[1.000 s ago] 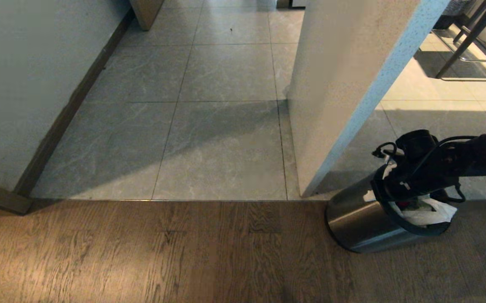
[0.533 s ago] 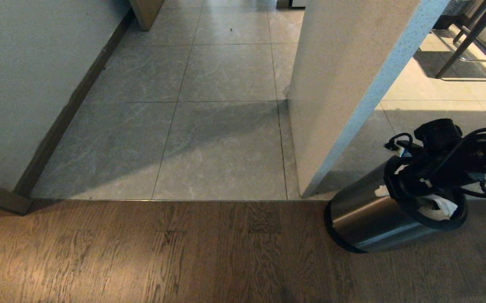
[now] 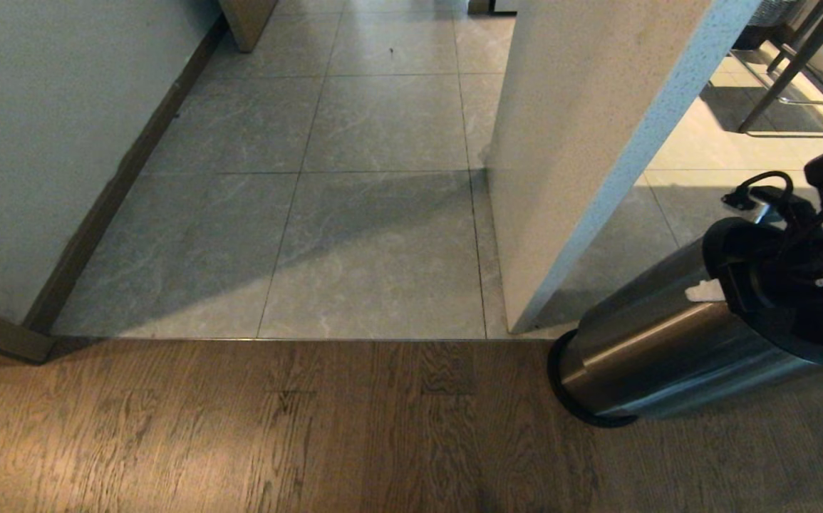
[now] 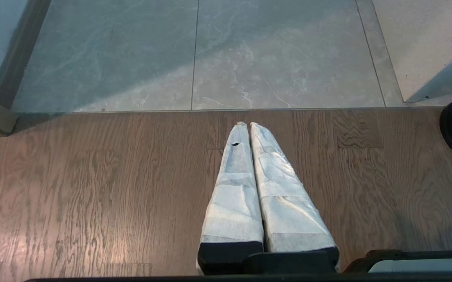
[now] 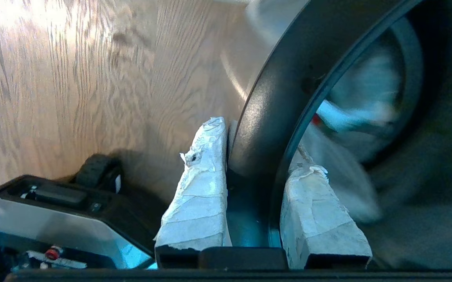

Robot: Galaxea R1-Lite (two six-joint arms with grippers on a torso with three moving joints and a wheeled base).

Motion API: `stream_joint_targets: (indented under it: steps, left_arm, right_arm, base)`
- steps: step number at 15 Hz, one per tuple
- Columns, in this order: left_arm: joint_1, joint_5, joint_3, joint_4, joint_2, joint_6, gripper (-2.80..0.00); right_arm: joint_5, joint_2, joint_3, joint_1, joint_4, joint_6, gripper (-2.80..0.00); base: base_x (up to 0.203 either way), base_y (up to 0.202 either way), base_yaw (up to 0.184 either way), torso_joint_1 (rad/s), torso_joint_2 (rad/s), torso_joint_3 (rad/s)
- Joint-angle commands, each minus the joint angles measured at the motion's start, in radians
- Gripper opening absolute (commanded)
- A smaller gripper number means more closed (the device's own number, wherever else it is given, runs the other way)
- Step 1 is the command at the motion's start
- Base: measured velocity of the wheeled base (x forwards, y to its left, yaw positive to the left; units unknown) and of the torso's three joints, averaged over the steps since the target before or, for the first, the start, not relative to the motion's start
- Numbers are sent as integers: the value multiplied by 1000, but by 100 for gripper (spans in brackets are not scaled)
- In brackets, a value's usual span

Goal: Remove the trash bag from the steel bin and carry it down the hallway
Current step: Place the outer trash can on the ground

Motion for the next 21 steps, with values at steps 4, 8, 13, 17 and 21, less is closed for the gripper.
stream_joint_targets:
  steps: [4, 8, 13, 17, 21]
  left_arm:
    - [0, 0, 1, -1, -2, 0, -280]
    - [0, 0, 0, -1, -2, 0, -280]
    - [0, 0, 0, -1, -2, 0, -280]
    - [0, 0, 2, -1, -2, 0, -280]
    - [0, 0, 2, -1, -2, 0, -280]
  right_arm:
    - [-1, -254, -28, -38, 96, -11, -280]
    - [-6, -379, -81, -56, 169, -6, -280]
    - [-10, -514, -90, -188, 212, -13, -280]
    - [-38, -462, -59, -377, 221, -17, -280]
    - [-38, -227, -66, -536, 168, -16, -280]
  base:
    - [0, 0, 0, 0, 0, 0]
    - [0, 0, 0, 0, 0, 0]
    - [0, 0, 0, 0, 0, 0]
    - [0, 0, 0, 0, 0, 0]
    - [0, 0, 0, 0, 0, 0]
